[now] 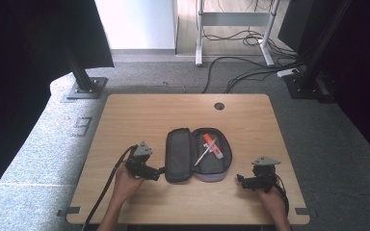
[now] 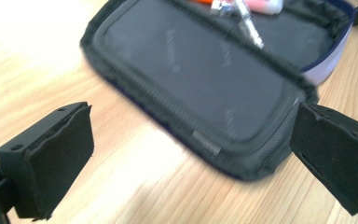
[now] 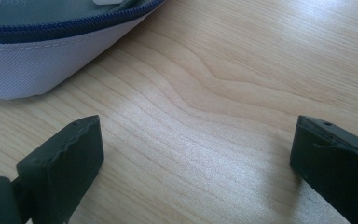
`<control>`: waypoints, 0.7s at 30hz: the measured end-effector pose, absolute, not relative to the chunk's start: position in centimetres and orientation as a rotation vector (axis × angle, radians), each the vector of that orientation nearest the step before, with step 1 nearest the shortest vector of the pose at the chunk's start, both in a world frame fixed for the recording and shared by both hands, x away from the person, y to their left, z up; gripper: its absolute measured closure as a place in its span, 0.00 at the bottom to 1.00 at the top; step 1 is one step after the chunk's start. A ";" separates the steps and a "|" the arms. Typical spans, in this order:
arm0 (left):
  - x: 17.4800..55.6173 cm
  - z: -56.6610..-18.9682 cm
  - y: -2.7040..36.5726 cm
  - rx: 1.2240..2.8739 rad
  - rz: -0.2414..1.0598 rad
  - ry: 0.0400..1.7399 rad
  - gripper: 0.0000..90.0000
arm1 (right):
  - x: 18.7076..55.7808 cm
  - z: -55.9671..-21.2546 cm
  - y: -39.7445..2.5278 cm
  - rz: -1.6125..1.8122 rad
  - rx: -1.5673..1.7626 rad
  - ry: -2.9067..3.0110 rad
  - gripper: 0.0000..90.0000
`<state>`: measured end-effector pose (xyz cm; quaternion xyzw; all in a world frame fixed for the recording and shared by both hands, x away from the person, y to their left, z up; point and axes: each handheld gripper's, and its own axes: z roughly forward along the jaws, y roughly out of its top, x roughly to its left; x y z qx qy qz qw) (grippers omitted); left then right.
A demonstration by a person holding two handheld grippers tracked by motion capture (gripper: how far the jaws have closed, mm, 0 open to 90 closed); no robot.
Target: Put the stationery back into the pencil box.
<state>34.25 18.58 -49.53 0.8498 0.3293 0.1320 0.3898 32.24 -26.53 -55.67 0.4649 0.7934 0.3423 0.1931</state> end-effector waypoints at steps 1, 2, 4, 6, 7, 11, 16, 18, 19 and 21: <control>34.1 -49.8 18.9 2.161 0.340 0.845 0.00 | 32.2 -55.7 -26.5 0.960 1.304 2.226 0.02; 34.0 -50.1 19.2 2.162 0.344 0.853 0.00 | 32.2 -55.7 -26.5 0.960 1.304 2.226 0.02; 33.8 -50.8 19.8 2.167 0.355 0.869 0.00 | 32.2 -55.7 -26.5 0.960 1.304 2.226 0.02; 33.7 -51.7 20.3 2.169 0.353 0.881 0.00 | 32.2 -55.7 -26.5 0.960 1.304 2.226 0.02; 33.6 -52.1 20.5 2.171 0.355 0.883 0.00 | 32.2 -55.7 -26.5 0.961 1.305 2.226 0.02; 34.0 -53.6 21.4 2.212 0.359 0.921 0.00 | 32.2 -55.7 -26.5 0.961 1.305 2.226 0.02; 34.3 -54.9 22.0 2.253 0.349 0.968 0.00 | 32.2 -55.7 -26.5 0.961 1.305 2.226 0.02; 34.3 -54.9 22.0 2.253 0.356 0.977 0.00 | 32.2 -55.7 -26.5 0.960 1.304 2.226 0.02; 34.2 -54.9 22.0 2.252 0.357 0.980 0.00 | 32.2 -55.7 -26.5 0.961 1.305 2.225 0.02; 34.2 -54.9 22.0 2.250 0.358 0.984 0.00 | 32.2 -55.7 -26.5 0.961 1.304 2.225 0.02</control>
